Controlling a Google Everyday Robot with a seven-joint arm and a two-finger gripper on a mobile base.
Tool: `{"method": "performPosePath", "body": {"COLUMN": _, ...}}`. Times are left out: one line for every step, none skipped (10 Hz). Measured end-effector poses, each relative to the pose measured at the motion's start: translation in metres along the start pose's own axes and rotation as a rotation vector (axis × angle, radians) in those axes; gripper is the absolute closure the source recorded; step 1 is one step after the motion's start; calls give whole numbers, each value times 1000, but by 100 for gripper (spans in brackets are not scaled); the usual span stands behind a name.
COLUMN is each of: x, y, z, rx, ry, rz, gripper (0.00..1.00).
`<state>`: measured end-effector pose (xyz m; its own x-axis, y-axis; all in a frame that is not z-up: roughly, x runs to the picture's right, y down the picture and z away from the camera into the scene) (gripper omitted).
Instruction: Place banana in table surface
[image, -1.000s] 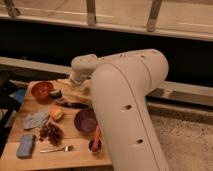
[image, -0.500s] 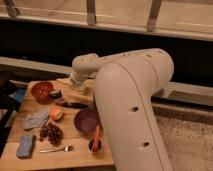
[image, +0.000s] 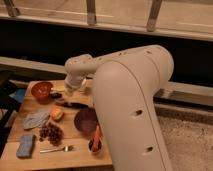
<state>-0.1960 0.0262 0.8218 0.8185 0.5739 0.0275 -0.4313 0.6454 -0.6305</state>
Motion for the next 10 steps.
{"method": "performPosePath", "body": {"x": 7, "y": 8, "z": 3, "rx": -28, "ry": 21, "rz": -18, "gripper": 100}}
{"method": "performPosePath", "body": {"x": 19, "y": 13, "z": 8, "rx": -60, "ry": 40, "rz": -21, "gripper": 100}}
{"method": "performPosePath", "body": {"x": 36, "y": 16, "z": 13, "rx": -106, "ry": 51, "rz": -9, "gripper": 100}}
{"method": "performPosePath", "body": {"x": 51, "y": 17, "z": 16, "rx": -140, "ry": 55, "rz": 13, "gripper": 100}}
{"method": "performPosePath", "body": {"x": 69, "y": 17, "z": 18, "rx": -171, "ry": 58, "rz": 44, "gripper": 100}}
{"method": "performPosePath", "body": {"x": 83, "y": 18, "z": 19, "rx": -191, "ry": 58, "rz": 73, "gripper": 100}}
{"method": "performPosePath", "body": {"x": 94, "y": 17, "z": 20, "rx": -207, "ry": 54, "rz": 101, "gripper": 100}}
{"method": "performPosePath", "body": {"x": 100, "y": 18, "z": 22, "rx": -219, "ry": 50, "rz": 119, "gripper": 98}}
{"method": "performPosePath", "body": {"x": 99, "y": 18, "z": 22, "rx": -223, "ry": 45, "rz": 123, "gripper": 89}}
{"method": "performPosePath", "body": {"x": 96, "y": 19, "z": 23, "rx": -224, "ry": 41, "rz": 120, "gripper": 77}}
